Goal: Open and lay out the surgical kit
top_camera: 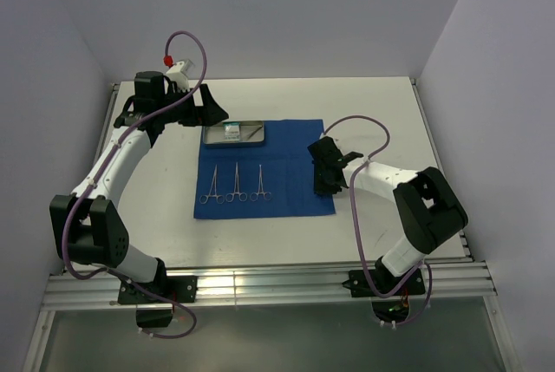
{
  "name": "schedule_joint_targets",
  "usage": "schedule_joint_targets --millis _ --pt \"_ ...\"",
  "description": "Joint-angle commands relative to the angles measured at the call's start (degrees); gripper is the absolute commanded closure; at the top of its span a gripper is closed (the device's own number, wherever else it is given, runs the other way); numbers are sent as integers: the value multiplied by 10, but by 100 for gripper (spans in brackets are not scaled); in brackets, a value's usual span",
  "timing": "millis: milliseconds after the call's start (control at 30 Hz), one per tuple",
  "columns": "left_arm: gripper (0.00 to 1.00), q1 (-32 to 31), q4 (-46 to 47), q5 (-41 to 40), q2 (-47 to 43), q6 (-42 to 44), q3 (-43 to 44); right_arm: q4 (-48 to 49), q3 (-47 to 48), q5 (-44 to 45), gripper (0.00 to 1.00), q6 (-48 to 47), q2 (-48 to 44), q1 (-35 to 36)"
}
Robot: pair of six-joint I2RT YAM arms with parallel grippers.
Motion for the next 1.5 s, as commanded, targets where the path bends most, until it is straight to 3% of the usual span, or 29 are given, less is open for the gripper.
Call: schedule_joint_targets --millis 0,167,400,500,633,800,833,933,1067,1133,1467 --pt "1 2 4 8 5 14 30 0 26 7 72 4 2 3" --pt "1 2 4 9 3 14 31 -8 32 8 61 3 -10 4" --pt "1 2 -30 34 30 75 92 -29 81 13 36 -32 -69 2" --pt "12 2 -107 76 85 178 192 -14 110 -4 20 -63 -97 -14" --pt "37 0 -189 80 178 254 334 7 150 -46 3 -112 -105 -37" --pt "63 -8 -295 78 317 360 464 20 177 -154 0 -142 -79 -97" --pt "71 -12 -299 70 331 375 485 19 181 -160 0 -141 -74 -101" --pt "84 -22 -263 44 357 396 482 14 198 -172 0 -142 -56 -116" --pt "83 -50 -230 6 367 443 453 14 207 -184 0 -143 -46 -127" --pt "79 -68 -242 -9 384 464 455 14 209 -190 0 -142 -42 -131" --pt "82 -109 -274 -62 454 508 461 17 203 -213 0 -138 -42 -143"
